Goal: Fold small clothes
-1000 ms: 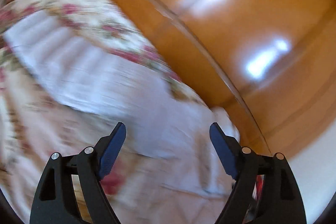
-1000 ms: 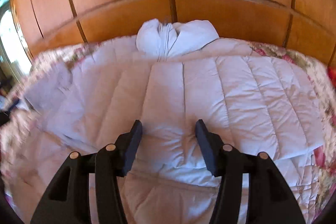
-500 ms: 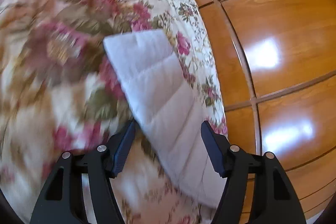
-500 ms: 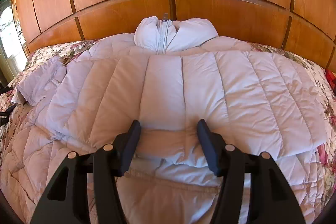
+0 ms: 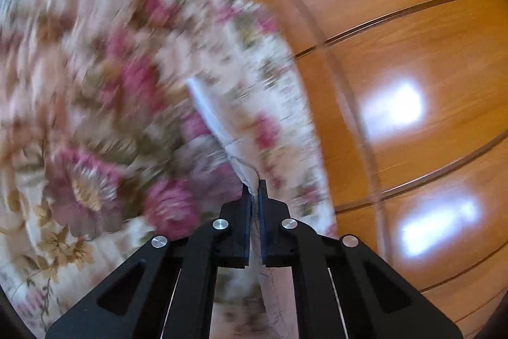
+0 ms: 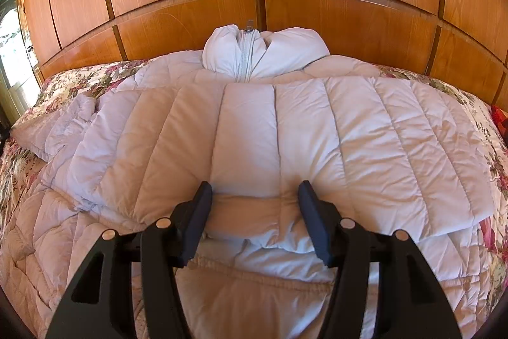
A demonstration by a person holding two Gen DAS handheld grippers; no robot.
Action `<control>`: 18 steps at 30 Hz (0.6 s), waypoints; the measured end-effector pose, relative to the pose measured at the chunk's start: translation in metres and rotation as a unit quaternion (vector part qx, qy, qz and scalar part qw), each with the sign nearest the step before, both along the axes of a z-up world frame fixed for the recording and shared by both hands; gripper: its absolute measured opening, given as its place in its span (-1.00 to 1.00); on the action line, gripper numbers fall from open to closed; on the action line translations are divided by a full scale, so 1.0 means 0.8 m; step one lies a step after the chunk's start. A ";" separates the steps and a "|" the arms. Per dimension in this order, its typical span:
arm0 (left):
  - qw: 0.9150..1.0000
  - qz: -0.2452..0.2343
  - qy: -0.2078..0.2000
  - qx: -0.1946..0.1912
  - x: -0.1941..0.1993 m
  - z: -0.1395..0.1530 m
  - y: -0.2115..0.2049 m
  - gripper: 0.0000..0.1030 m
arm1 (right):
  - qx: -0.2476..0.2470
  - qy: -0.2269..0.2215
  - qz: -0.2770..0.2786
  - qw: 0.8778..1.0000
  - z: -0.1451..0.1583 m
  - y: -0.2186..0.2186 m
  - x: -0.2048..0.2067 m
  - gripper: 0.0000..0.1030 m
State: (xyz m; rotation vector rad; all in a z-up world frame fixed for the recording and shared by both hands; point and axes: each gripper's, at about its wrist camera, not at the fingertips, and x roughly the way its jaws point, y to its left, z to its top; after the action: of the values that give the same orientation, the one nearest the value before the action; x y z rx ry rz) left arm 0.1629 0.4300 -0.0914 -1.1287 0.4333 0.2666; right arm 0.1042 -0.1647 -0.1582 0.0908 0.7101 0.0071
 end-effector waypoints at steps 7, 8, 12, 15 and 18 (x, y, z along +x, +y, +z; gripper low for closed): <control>0.984 -0.083 -0.124 0.094 -0.006 0.139 -0.082 -0.95 | 0.007 -0.003 0.000 1.000 0.000 -0.002 -0.001 0.10; 0.979 -0.102 -0.138 0.109 -0.006 0.153 -0.101 -0.95 | 0.010 -0.002 0.001 1.000 0.001 -0.003 0.000 0.11; 0.951 -0.198 -0.172 0.165 -0.002 0.190 -0.198 -0.95 | 0.036 0.000 0.002 0.999 0.009 -0.008 -0.002 0.15; 0.928 -0.267 -0.171 0.193 0.002 0.189 -0.278 -0.95 | 0.086 0.001 -0.004 0.996 0.026 -0.019 -0.012 0.21; 0.906 -0.327 -0.156 0.219 0.002 0.168 -0.358 -0.95 | 0.138 -0.009 -0.002 0.990 0.043 -0.030 -0.027 0.21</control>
State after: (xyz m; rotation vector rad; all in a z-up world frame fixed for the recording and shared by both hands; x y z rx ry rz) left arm 0.1649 0.1439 0.0427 -0.5216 0.4145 -0.3916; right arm 0.0828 -0.1889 -0.1240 0.3566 0.6876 0.1016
